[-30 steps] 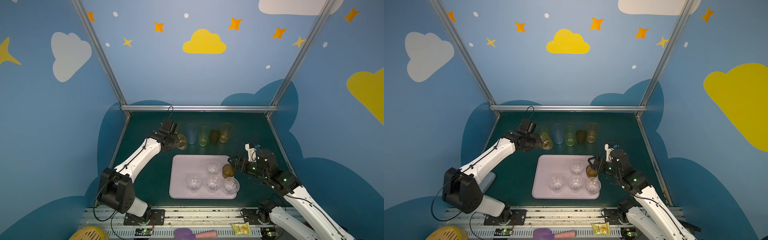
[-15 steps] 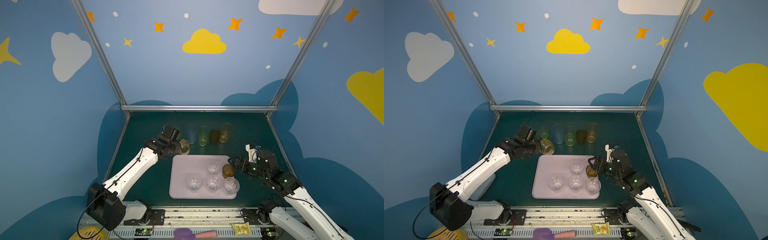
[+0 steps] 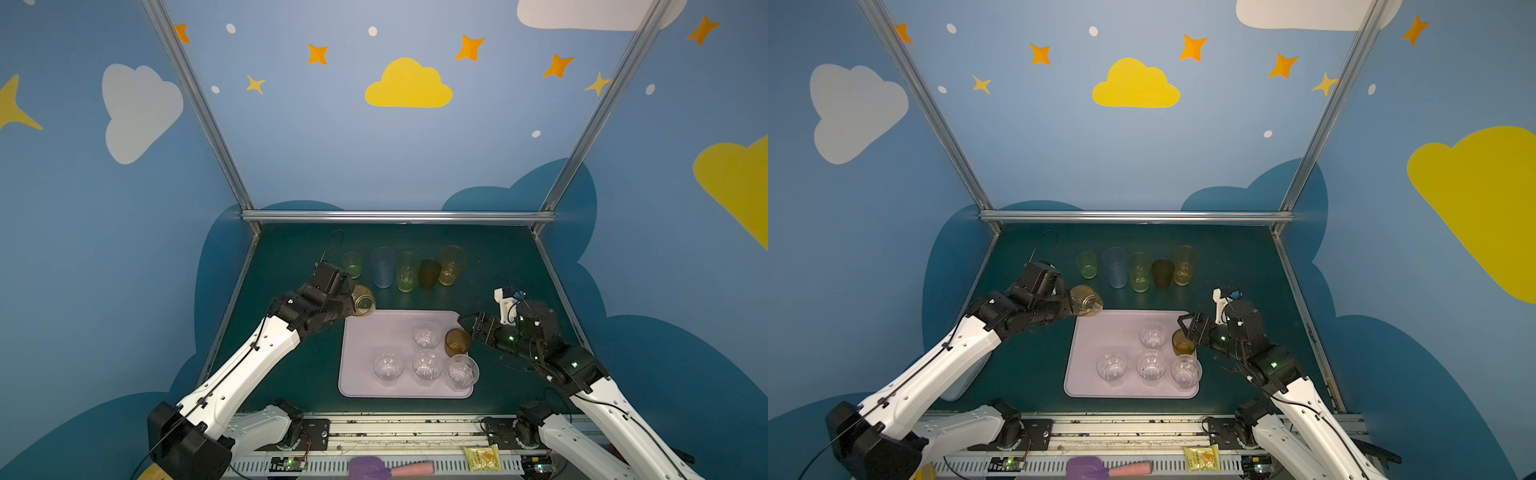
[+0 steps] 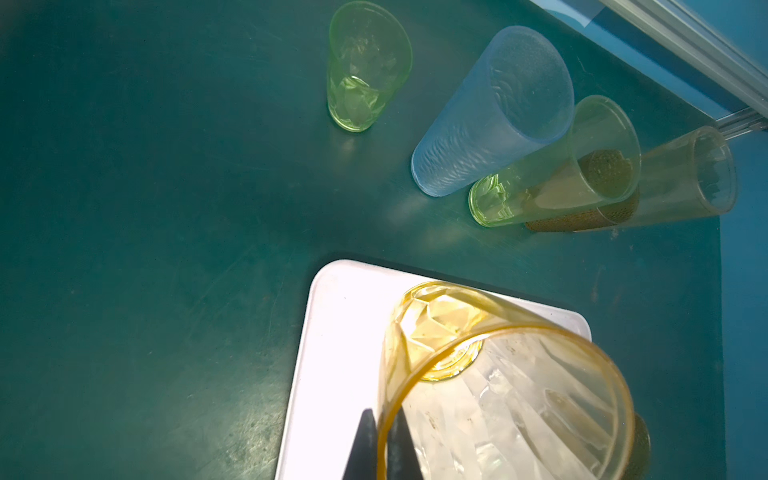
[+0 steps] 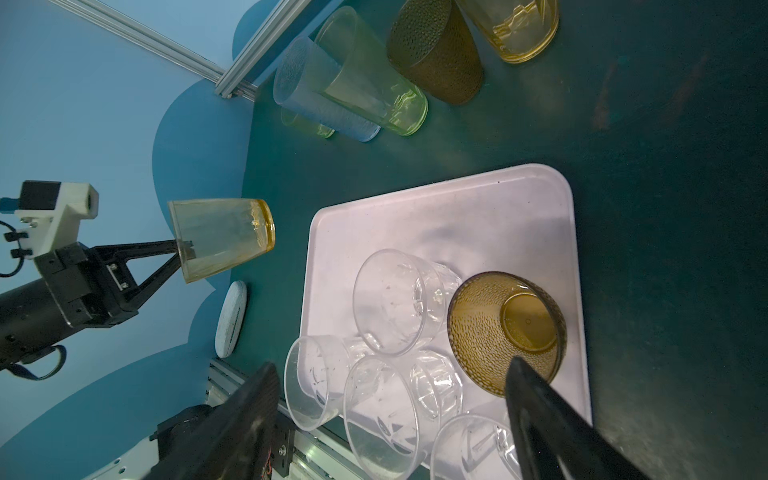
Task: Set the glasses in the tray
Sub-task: 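Close the left gripper on the yellow glass and lift it, then carry the yellow glass with the left gripper over the tray's nearer corner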
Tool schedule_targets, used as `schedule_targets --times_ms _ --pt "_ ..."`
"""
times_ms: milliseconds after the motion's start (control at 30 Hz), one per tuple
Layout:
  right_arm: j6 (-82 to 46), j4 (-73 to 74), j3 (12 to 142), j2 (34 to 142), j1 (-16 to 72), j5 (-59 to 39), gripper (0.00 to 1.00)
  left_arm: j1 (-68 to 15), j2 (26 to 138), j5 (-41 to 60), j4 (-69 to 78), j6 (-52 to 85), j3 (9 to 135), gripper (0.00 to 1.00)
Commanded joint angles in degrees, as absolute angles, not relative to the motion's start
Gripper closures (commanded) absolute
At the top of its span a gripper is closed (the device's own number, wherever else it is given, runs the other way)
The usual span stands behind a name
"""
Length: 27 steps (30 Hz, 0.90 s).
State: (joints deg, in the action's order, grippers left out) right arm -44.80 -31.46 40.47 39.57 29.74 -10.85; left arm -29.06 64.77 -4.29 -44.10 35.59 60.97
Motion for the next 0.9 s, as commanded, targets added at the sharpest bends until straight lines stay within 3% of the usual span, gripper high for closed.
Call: schedule_targets --times_ms 0,867 --pt "-45.2 -31.3 41.1 39.9 29.5 -12.1 0.16 -29.2 62.8 -5.5 -44.6 34.9 60.5 0.96" --pt "-47.4 -30.6 40.2 39.4 29.4 -13.7 0.16 -36.2 73.1 -1.7 -41.6 34.6 63.9 0.96"
